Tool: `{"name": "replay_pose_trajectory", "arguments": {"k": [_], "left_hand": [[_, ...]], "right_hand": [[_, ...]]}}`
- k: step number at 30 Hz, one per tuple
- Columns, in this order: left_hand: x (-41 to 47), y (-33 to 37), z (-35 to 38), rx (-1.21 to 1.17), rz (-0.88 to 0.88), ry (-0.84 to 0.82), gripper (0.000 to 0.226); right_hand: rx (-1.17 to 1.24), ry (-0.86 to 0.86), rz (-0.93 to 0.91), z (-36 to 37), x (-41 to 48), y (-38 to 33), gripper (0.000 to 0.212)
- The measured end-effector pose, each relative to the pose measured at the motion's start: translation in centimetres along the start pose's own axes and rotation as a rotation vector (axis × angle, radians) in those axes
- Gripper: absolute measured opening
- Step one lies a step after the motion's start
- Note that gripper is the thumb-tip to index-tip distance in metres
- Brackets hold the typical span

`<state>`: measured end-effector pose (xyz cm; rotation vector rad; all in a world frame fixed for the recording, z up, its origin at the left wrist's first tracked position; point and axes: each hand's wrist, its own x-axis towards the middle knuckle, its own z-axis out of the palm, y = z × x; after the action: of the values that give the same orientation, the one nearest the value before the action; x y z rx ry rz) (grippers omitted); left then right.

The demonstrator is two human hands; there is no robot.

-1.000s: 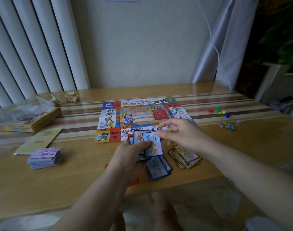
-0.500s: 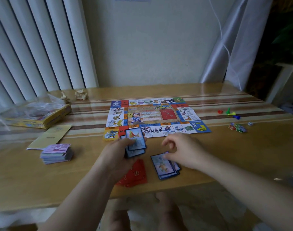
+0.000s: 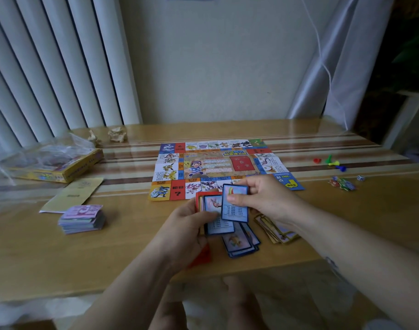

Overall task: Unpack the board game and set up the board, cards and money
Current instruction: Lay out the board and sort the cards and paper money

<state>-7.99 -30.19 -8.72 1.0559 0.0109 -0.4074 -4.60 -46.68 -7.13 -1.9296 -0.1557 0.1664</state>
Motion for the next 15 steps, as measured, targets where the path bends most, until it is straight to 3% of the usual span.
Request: {"name": "replay_pose_trajectory", "arguments": {"k": [10,15], "left_hand": [[1.4,-0.1,0.7,0.107,0.072,0.125,0.018],[1.0,0.0,0.6,0.063,0.046,0.071,0.015]], "right_hand": [[0.011,-0.018,0.008,-0.7,0.4,0.1,0.007],[-0.021,0.026,0.03,-1.1,0.6,0.6,0.011]]}}
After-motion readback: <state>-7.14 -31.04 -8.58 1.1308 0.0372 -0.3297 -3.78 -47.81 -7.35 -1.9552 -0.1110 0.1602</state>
